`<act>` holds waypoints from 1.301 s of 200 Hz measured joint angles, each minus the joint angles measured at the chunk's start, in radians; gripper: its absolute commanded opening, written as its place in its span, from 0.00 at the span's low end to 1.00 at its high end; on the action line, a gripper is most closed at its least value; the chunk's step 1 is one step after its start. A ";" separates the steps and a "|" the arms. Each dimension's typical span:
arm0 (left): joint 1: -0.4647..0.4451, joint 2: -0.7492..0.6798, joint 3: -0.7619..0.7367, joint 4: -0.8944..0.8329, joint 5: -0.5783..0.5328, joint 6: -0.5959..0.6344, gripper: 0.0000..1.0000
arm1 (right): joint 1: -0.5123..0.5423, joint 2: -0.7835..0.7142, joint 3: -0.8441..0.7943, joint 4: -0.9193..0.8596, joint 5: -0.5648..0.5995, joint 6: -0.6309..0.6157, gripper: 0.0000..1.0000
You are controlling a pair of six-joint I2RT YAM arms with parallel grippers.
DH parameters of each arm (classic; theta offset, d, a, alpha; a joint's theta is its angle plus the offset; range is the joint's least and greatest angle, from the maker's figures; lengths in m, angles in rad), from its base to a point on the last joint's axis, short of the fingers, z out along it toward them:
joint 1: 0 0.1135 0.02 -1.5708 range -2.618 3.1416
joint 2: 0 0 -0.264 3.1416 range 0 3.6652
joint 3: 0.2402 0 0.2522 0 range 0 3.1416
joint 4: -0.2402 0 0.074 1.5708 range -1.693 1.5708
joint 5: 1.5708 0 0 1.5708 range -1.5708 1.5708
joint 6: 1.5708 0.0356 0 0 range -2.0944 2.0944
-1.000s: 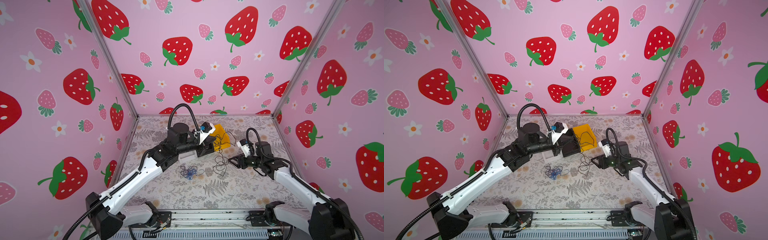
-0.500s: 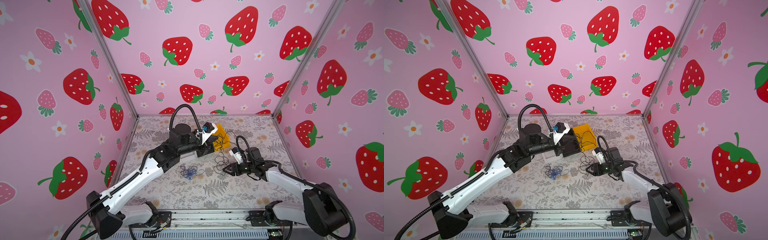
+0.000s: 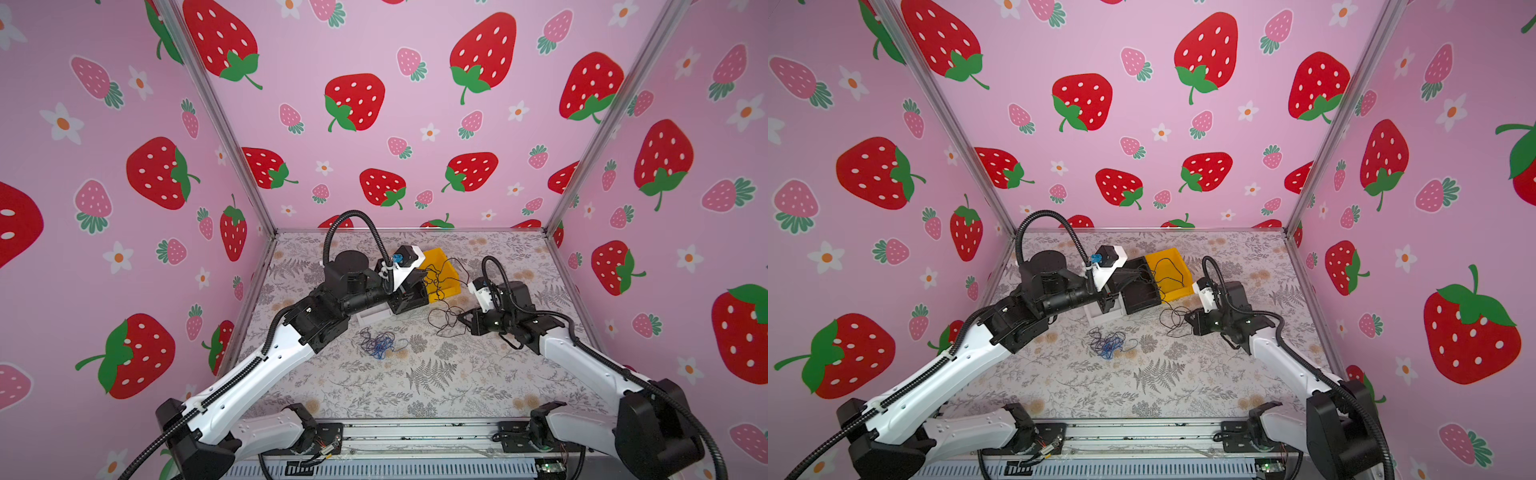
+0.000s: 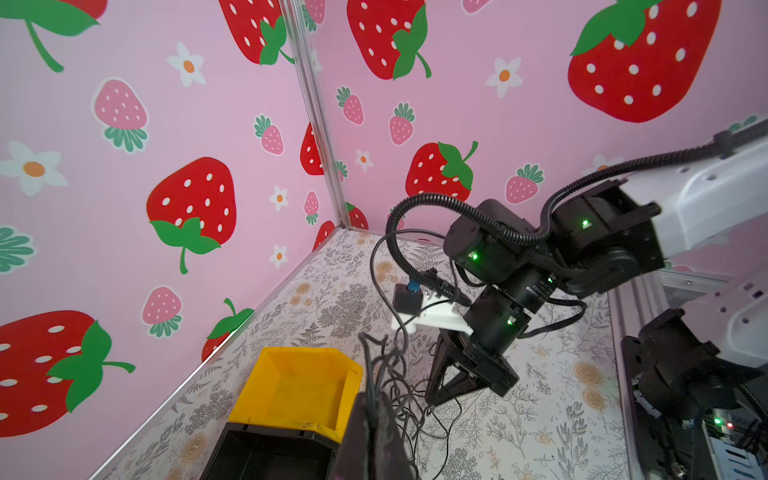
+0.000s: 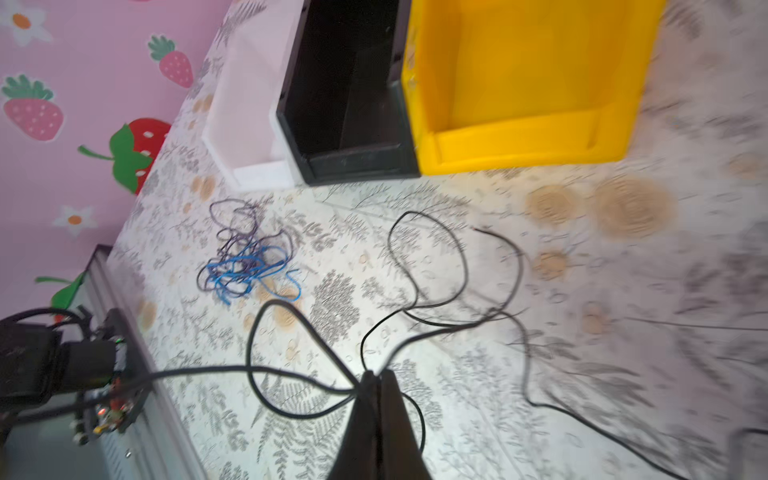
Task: Untangle the cables
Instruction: 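Pull the grasped strand with the right gripper toward the far corner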
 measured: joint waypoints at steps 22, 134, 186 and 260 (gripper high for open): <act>0.037 -0.052 -0.015 -0.017 0.000 0.000 0.00 | -0.077 -0.026 0.064 -0.068 0.099 -0.054 0.00; 0.103 -0.108 -0.064 -0.089 0.000 0.000 0.00 | -0.495 0.120 0.285 -0.136 0.309 -0.211 0.00; 0.149 -0.160 -0.064 -0.119 -0.008 0.003 0.00 | -0.601 0.293 0.369 -0.109 0.314 -0.222 0.00; 0.283 -0.255 -0.076 -0.195 -0.025 0.005 0.00 | -0.605 0.434 0.470 -0.087 0.301 -0.221 0.00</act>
